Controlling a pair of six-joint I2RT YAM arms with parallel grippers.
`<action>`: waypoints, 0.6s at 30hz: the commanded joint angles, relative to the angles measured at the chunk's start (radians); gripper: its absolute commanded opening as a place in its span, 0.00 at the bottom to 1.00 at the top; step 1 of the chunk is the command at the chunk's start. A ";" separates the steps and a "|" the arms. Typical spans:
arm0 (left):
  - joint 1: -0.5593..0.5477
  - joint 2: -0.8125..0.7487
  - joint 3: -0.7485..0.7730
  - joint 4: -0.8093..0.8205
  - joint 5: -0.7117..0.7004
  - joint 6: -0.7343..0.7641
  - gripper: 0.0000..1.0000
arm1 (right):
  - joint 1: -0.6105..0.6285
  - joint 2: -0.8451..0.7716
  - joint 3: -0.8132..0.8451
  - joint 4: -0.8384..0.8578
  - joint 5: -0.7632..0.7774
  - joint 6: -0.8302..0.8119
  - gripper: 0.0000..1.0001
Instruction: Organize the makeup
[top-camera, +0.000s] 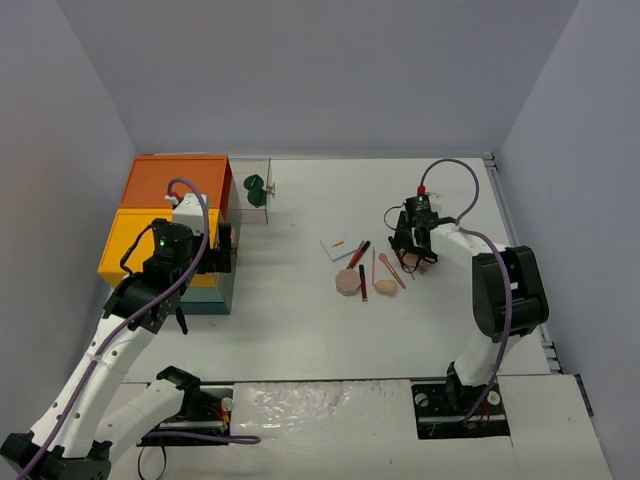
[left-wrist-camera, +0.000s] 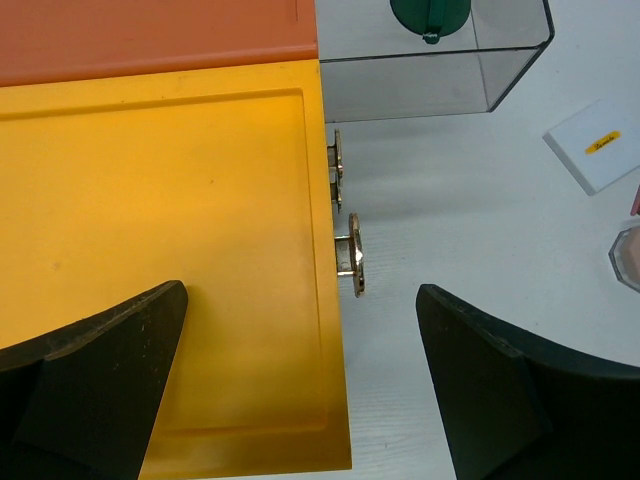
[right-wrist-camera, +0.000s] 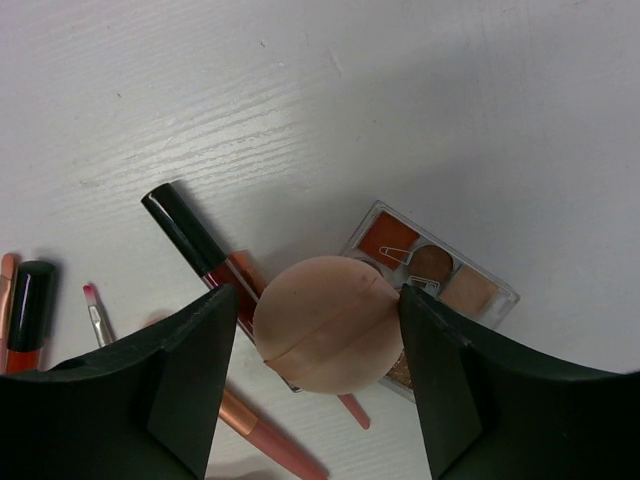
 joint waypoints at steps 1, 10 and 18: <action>0.004 -0.014 -0.010 0.082 0.025 -0.018 0.97 | -0.004 -0.010 -0.020 0.041 0.004 -0.007 0.52; 0.004 0.003 0.105 0.028 0.021 0.022 0.97 | 0.002 -0.085 -0.042 0.045 -0.005 -0.029 0.17; 0.004 0.073 0.264 -0.076 0.026 0.017 0.97 | 0.123 -0.232 0.196 -0.022 -0.107 -0.121 0.05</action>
